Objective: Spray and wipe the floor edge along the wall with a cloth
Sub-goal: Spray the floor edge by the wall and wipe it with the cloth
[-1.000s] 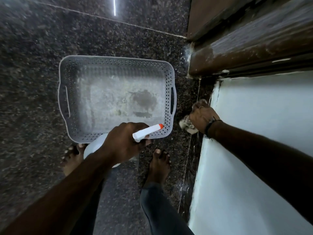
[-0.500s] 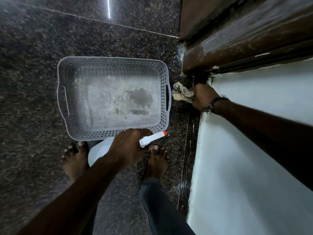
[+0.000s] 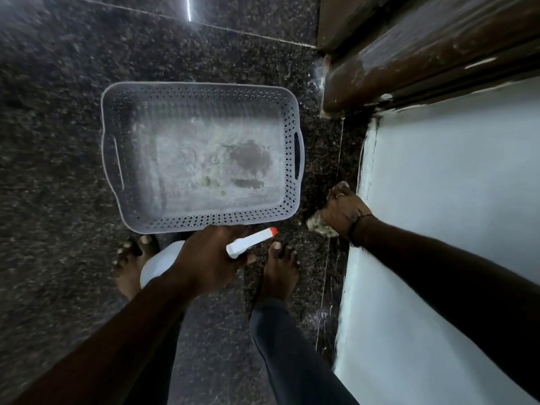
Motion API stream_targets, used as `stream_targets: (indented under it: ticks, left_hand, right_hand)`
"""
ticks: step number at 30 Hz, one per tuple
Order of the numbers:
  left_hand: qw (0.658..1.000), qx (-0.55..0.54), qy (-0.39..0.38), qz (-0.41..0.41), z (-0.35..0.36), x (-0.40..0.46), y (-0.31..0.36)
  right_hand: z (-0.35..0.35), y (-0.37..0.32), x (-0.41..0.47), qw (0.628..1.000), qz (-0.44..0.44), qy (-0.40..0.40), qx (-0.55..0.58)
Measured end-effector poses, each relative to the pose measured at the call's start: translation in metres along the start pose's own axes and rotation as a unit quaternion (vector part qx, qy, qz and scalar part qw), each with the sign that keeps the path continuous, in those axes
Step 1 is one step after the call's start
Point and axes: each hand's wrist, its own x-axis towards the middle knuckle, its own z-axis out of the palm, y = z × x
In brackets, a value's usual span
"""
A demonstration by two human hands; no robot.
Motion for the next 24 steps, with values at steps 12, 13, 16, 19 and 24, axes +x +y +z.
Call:
stream_targets:
  ticks: [12, 13, 16, 19, 24]
  left_hand:
    - [0.999, 0.035, -0.002, -0.003, 0.003, -0.013, 0.000]
    - [0.999, 0.038, -0.007, -0.002, 0.004, -0.014, 0.001]
    - [0.998, 0.054, -0.022, -0.007, 0.008, -0.014, 0.001]
    - [0.997, 0.059, -0.038, -0.016, 0.011, -0.015, 0.011]
    - [0.997, 0.081, -0.008, -0.007, 0.020, -0.015, 0.018]
  right_hand:
    - [0.006, -0.029, -0.027, 0.994, 0.015, 0.061, 0.090]
    - [0.000, -0.029, -0.030, 0.994, -0.015, 0.027, 0.107]
    - [-0.013, -0.022, -0.032, 0.949, 0.026, -0.069, 0.306]
    - [-0.017, -0.006, -0.032, 0.905, 0.075, 0.002, 0.418]
    - [-0.030, 0.027, -0.030, 0.898, 0.101, 0.076, 0.421]
